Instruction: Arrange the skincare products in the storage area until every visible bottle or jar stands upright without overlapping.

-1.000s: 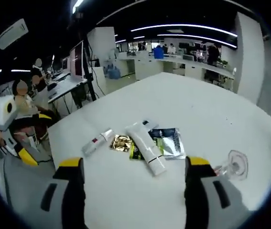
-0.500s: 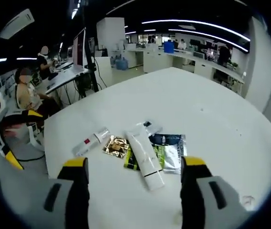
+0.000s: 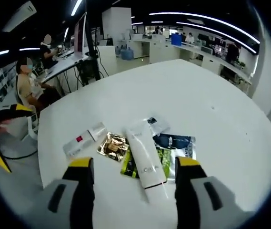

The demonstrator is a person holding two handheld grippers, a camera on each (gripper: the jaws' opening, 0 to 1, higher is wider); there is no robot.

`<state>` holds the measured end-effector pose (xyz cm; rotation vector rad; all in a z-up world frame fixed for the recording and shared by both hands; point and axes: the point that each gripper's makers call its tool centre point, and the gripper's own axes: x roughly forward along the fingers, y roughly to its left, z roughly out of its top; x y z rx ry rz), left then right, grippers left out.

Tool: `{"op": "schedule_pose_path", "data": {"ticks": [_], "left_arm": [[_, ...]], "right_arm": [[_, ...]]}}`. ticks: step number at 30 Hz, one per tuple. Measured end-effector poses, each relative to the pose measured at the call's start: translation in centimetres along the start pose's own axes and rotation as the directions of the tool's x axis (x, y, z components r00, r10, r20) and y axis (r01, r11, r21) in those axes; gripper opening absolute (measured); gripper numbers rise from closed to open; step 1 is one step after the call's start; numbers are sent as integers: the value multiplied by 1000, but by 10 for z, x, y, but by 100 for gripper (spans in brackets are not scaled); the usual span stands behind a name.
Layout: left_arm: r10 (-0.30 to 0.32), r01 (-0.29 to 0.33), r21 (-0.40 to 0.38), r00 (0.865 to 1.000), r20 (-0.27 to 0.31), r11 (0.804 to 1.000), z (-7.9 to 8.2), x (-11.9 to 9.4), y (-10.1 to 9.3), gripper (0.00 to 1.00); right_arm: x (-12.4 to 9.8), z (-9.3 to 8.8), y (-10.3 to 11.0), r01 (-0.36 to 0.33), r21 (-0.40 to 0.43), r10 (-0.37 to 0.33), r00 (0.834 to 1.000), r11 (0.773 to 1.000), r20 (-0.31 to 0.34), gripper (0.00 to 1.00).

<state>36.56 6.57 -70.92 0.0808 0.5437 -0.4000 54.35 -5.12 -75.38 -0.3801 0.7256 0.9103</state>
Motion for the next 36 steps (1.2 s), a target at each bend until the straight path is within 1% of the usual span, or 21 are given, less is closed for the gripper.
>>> {"op": "schedule_pose_path", "data": {"ticks": [4,10,13,21,28,30,34,36], "left_arm": [[3,-3,-4,1000,0,1000,0,0,1,90],[5,-5,-4,1000,-5,1000,0,0,1,90],[4,-4,-3,1000,-9,1000,-1,0,1,90],[9,-9,-9,1000,-14,1000,-2,1,2,90],[16,-16,-13,1000,-13,1000,-2,0,4,90],[18,-18,-14,1000,-14,1000,-2,0,4,90],[21,-21,-14,1000,-12,1000,-2,0,5,90],[22,-22,-15,1000,-11,1000,-2,0,6,90]], "right_arm": [[7,-1,0,-9,-11,8,1000,1000,-18,67],[20,1,-5,-17,-10,17,999,1000,-36,64],[30,2,-9,-23,-25,22,998,999,-50,62],[52,4,-3,-41,-67,35,995,997,-94,57],[71,2,-6,-45,-102,31,990,994,-137,52],[75,0,-8,-45,-104,29,988,994,-152,51],[80,-1,-10,-49,-102,32,986,994,-163,48],[84,-2,-11,-39,-92,24,986,995,-164,47]]}}
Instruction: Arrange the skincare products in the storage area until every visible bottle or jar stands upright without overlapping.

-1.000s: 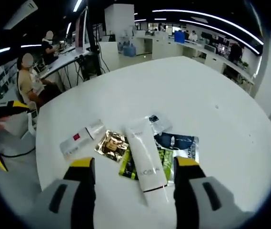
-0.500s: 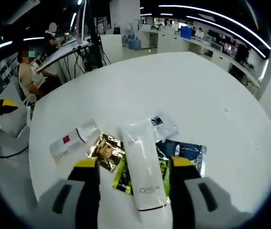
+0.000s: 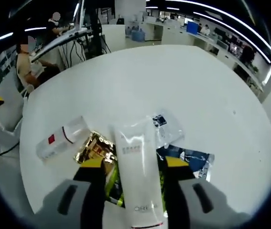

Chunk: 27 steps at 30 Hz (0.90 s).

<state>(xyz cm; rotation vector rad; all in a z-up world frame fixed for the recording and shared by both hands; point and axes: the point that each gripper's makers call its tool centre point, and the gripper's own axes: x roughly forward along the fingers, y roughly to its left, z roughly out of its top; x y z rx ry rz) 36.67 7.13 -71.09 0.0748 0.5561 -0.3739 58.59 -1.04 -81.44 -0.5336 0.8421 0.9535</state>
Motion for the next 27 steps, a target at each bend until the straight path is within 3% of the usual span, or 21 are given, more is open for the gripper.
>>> {"op": "schedule_pose_path", "data": {"ticks": [15,27], "left_arm": [[4,-4,2,1000,0,1000,0,0,1,90],[6,-6,2,1000,5,1000,1,0,0,90]], "right_arm": [[11,-2,-3,14,-24,-15,1000,1000,-15,38],[4,-2,-3,62,-41,-62,998,997,-3,36]]}}
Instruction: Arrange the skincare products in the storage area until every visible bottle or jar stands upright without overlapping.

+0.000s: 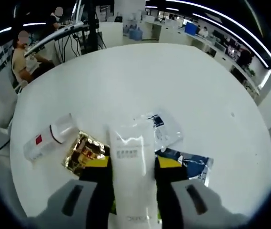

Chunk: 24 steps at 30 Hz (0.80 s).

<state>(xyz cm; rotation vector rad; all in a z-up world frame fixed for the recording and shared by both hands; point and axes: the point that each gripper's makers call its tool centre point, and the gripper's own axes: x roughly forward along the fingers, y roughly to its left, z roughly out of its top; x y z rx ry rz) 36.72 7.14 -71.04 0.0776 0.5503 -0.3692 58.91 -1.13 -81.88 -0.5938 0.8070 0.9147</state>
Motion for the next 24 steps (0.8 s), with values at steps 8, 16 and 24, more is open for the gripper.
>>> {"op": "schedule_pose_path", "data": {"ticks": [8,16,24], "left_arm": [[1,-1,1,1000,5,1000,1,-1,0,90],[-2,2,7,1000,9,1000,1,-1,0,90],[-6,6,13,1000,13,1000,2,-1,-1,90]], "right_arm": [[-20,9,0,18,18,-19,997,1000,71,35],[-37,14,3,48,25,-50,991,999,127,35],[-56,13,13,42,67,-54,983,997,178,35]]}}
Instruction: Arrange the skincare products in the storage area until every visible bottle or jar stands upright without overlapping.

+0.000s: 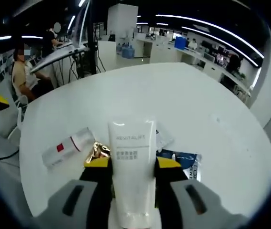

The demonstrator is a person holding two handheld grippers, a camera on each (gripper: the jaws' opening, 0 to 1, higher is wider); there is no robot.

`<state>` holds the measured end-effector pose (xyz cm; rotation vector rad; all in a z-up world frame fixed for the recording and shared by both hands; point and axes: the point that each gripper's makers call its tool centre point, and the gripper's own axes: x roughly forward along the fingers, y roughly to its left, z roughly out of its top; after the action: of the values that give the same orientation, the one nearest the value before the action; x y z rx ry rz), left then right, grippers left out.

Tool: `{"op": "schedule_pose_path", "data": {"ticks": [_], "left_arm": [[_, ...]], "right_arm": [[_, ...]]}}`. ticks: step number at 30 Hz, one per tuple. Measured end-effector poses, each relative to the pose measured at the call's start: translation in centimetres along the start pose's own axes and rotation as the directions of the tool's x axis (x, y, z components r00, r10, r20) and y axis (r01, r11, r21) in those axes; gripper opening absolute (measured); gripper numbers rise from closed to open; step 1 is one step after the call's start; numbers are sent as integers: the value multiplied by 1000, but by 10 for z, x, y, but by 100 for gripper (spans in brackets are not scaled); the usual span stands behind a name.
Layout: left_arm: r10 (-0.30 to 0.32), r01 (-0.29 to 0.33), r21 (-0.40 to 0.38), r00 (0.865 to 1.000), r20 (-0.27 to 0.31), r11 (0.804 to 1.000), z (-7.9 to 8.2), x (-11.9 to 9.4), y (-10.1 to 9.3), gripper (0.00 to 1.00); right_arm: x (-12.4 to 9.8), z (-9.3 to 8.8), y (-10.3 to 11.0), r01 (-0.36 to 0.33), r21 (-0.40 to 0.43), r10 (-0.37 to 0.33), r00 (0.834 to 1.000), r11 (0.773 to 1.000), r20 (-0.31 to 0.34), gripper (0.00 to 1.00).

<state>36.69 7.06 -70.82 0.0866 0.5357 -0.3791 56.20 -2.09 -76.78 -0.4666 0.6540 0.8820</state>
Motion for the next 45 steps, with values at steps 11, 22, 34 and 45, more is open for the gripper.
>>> {"op": "schedule_pose_path", "data": {"ticks": [11,22,34,45], "left_arm": [[-10,10,5,1000,6,1000,1,0,-2,89],[-19,19,12,1000,8,1000,2,-1,-4,89],[-25,24,28,1000,12,999,2,-2,-7,88],[-79,79,-1,997,-3,997,1,-3,-15,87]], "right_arm": [[-25,4,3,11,89,-19,996,996,88,35],[-50,3,12,17,161,-42,988,987,152,35],[-77,-3,20,28,219,-72,978,975,197,35],[-98,-9,29,38,262,-99,970,964,221,35]]}}
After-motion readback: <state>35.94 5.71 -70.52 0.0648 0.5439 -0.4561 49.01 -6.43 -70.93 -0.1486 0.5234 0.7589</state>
